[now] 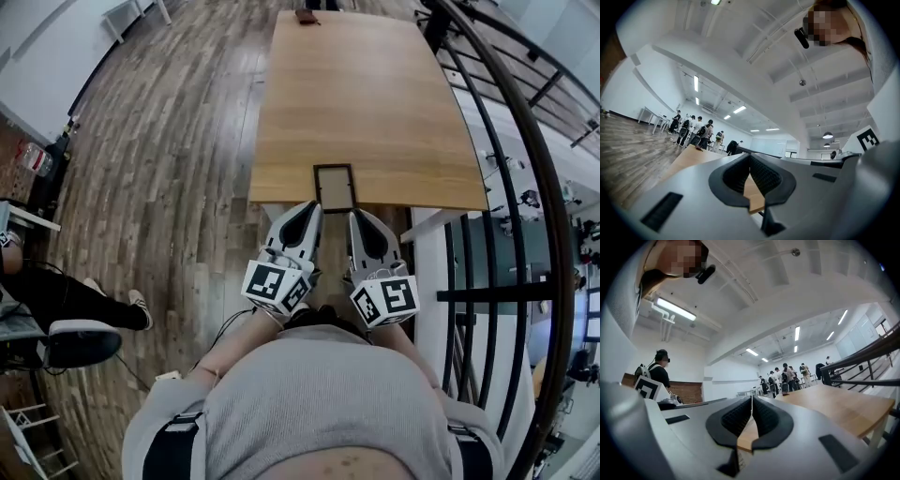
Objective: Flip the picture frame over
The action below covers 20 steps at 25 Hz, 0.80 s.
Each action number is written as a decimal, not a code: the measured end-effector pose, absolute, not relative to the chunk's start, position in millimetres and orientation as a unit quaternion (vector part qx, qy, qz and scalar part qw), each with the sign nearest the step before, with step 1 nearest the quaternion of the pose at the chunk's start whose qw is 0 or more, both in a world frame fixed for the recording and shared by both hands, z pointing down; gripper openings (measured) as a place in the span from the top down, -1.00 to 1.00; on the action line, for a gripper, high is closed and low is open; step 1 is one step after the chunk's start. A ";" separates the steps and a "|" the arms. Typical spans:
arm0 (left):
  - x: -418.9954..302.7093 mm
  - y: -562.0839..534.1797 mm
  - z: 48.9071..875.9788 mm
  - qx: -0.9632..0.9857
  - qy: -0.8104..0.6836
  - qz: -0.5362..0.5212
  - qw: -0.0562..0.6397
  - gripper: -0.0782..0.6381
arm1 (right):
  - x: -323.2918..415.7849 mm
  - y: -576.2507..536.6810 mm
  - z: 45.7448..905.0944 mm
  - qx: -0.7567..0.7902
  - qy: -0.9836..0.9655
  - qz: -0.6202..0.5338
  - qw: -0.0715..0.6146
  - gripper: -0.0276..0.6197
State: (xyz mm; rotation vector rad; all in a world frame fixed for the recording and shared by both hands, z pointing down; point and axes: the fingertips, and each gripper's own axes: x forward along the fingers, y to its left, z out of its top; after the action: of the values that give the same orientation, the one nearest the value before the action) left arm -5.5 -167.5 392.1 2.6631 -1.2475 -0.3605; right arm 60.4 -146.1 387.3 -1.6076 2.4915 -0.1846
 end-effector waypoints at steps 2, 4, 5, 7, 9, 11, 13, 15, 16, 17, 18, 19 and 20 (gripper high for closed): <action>-7.6 -167.2 401.0 0.894 -0.422 -0.115 0.099 0.76 | 59.7 -147.9 405.2 -0.534 0.835 -0.097 0.089 0.86; -8.6 -168.1 407.6 0.893 -0.424 -0.110 0.105 0.76 | 61.1 -153.2 423.9 -0.527 0.831 -0.142 0.103 0.86; -9.0 -168.1 410.6 0.893 -0.425 -0.107 0.108 0.76 | 63.1 -156.8 435.5 -0.523 0.826 -0.176 0.115 0.86; -10.3 -166.4 416.0 0.891 -0.427 -0.104 0.112 0.76 | 69.7 -163.7 462.3 -0.509 0.801 -0.271 0.161 0.86; -12.3 -163.8 420.0 0.890 -0.430 -0.101 0.115 0.76 | 77.3 -170.2 492.0 -0.488 0.757 -0.376 0.219 0.86; -14.8 -162.5 423.1 0.889 -0.433 -0.097 0.117 0.76 | 84.3 -176.6 522.3 -0.472 0.710 -0.453 0.259 0.85; -17.8 -162.3 426.1 0.887 -0.436 -0.093 0.121 0.76 | 88.5 -183.1 547.5 -0.461 0.666 -0.507 0.295 0.77; -22.4 -161.7 429.5 0.884 -0.442 -0.088 0.125 0.76 | 89.9 -190.4 564.2 -0.448 0.635 -0.538 0.325 0.63; -24.9 -161.1 431.2 0.882 -0.445 -0.086 0.126 0.76 | 89.7 -194.2 571.2 -0.443 0.625 -0.549 0.335 0.52; -27.2 -160.1 432.6 0.881 -0.448 -0.084 0.128 0.76 | 89.5 -198.3 578.1 -0.438 0.616 -0.558 0.343 0.44; -29.2 -159.0 433.7 0.880 -0.450 -0.083 0.129 0.76 | 89.8 -202.6 585.3 -0.435 0.606 -0.567 0.350 0.37; -30.8 -157.9 434.6 0.879 -0.452 -0.081 0.129 0.76 | 90.7 -207.2 593.0 -0.434 0.594 -0.576 0.357 0.30; -32.2 -156.9 435.5 0.878 -0.453 -0.079 0.129 0.76 | 91.9 -212.1 600.9 -0.436 0.582 -0.584 0.362 0.27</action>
State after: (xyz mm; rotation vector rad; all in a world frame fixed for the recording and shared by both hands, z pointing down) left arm -32.2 -156.9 435.5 2.5534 -1.3176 -0.2283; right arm 91.9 -212.1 600.9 -1.1217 1.4977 -1.5026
